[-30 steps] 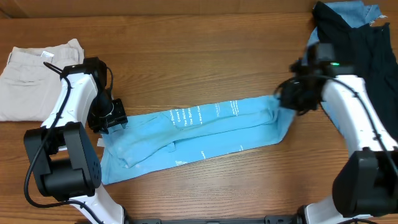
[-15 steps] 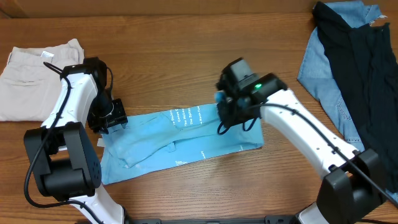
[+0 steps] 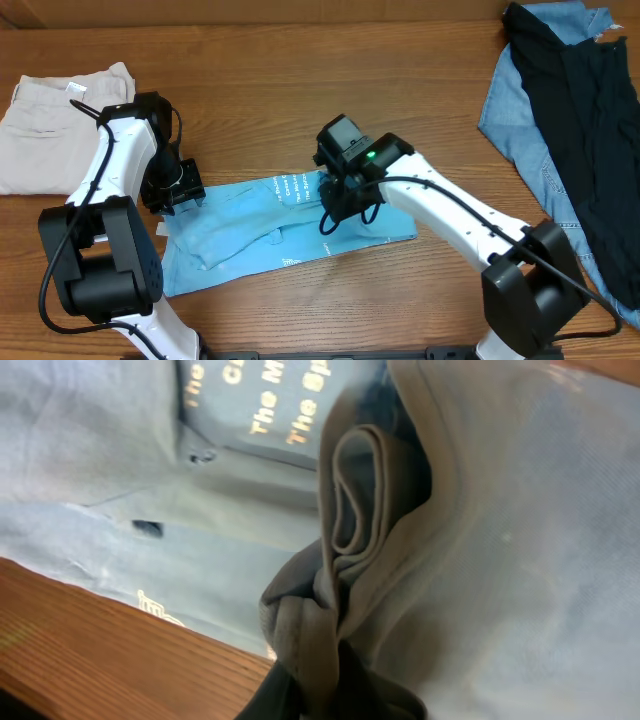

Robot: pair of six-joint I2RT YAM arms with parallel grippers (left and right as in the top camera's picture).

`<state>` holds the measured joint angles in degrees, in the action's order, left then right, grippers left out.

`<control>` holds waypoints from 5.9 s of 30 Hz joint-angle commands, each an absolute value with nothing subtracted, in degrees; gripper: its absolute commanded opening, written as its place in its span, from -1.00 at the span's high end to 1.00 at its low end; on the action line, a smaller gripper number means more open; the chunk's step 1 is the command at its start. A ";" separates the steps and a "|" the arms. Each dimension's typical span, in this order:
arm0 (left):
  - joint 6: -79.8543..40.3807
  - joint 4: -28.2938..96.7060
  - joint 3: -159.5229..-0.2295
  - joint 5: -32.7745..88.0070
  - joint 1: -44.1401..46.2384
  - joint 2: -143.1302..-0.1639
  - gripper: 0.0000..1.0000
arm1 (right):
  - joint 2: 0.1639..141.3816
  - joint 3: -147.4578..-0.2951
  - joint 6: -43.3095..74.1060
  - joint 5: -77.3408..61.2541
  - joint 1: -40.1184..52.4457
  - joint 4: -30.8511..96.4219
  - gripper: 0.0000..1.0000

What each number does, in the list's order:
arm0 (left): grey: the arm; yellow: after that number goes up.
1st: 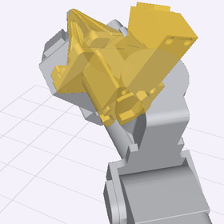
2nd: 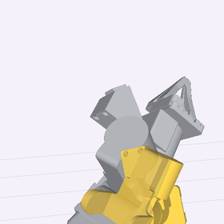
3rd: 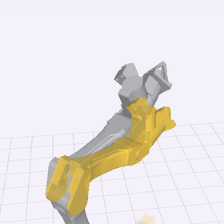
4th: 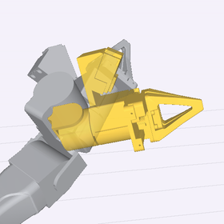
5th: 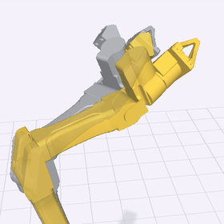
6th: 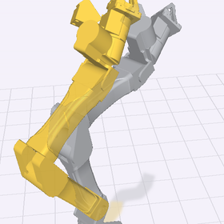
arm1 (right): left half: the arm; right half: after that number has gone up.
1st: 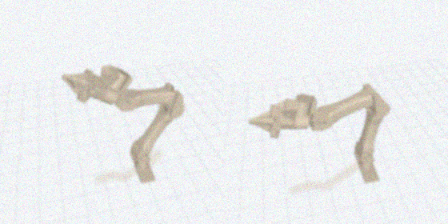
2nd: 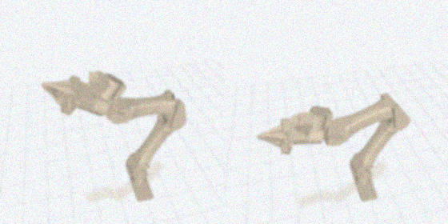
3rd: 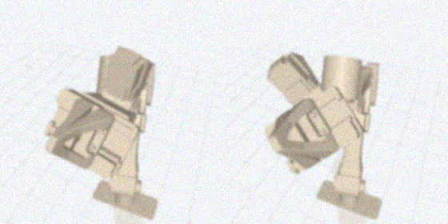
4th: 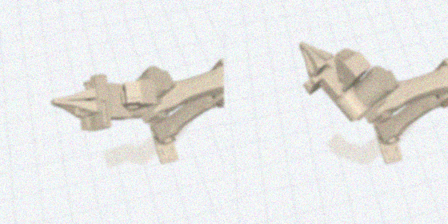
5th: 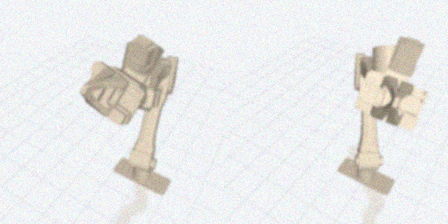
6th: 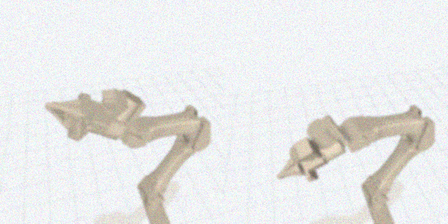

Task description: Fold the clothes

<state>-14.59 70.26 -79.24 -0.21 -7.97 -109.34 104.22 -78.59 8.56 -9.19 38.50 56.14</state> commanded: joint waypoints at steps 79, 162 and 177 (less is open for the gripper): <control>-14.13 70.48 -80.07 -0.38 -8.32 -108.27 -0.08 | 116.71 -80.03 2.72 -3.75 40.77 36.84 0.91; -14.11 70.96 -80.07 -0.40 -8.34 -108.27 -0.09 | 109.32 -69.34 6.04 -7.22 26.41 37.39 0.24; -14.13 70.91 -81.10 -0.47 -8.34 -106.87 -0.05 | 106.78 -73.97 5.98 -3.64 24.99 39.64 -0.03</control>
<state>-14.59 70.76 -79.29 -0.21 -8.01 -109.30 108.62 -70.46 5.96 -7.03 25.32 39.05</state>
